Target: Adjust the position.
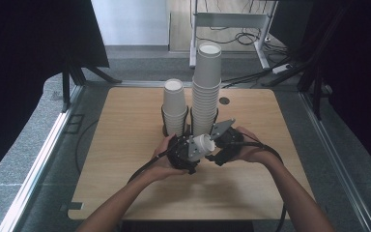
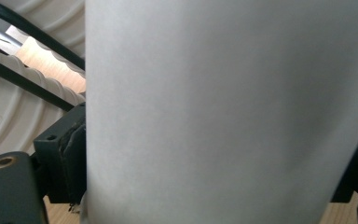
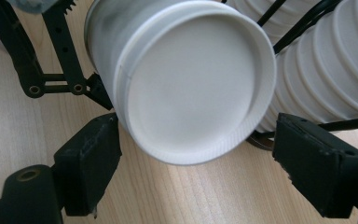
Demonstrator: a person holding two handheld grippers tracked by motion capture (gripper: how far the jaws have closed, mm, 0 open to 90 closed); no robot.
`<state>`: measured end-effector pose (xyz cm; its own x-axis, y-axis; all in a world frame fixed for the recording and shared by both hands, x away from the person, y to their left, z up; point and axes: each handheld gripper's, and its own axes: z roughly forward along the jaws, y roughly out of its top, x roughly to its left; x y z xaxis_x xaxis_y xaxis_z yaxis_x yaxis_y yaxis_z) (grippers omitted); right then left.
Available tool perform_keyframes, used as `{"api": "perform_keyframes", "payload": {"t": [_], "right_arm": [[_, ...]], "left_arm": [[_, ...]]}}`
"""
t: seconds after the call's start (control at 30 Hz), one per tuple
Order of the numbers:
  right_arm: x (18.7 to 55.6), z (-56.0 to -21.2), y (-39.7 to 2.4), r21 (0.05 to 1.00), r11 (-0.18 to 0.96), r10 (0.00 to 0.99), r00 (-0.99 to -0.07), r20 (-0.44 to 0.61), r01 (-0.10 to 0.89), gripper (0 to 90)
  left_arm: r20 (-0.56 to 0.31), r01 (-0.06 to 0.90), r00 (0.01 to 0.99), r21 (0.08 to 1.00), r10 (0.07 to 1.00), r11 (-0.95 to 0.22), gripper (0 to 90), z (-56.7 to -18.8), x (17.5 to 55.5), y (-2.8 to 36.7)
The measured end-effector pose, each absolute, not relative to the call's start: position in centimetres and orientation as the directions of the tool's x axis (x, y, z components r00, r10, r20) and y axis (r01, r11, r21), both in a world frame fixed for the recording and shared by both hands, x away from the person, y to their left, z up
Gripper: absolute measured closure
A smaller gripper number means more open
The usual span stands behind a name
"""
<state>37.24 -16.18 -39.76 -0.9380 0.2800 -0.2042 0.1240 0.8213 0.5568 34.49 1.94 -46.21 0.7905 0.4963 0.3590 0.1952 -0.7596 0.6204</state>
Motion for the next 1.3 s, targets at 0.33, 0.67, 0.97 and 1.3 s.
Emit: {"api": "perform_keyframes", "payload": {"t": [0.33,0.67,0.97,1.3], "right_arm": [[37.5,-40.1,-14.4,0.476,0.876,0.191,-0.962,-0.196,0.077,15.0],[38.3,-40.9,-13.4,0.424,0.904,0.128,-0.983,-0.128,0.063,18.8],[38.5,-41.0,-13.7,0.443,0.892,0.140,-0.986,-0.092,0.086,18.7],[38.6,-41.2,-14.1,0.442,0.893,0.129,-0.989,-0.065,0.088,21.8]], "left_arm": [[0.394,0.169,0.795,0.585,0.461,-0.793,11.5,-46.5,34.3,1.1],[0.428,0.142,0.793,0.562,0.433,-0.815,11.4,-46.8,34.1,0.7],[0.420,0.142,0.800,0.562,0.429,-0.815,11.4,-46.9,34.1,0.4],[0.402,0.149,0.809,0.566,0.429,-0.811,8.1,-47.2,34.2,0.3]]}}
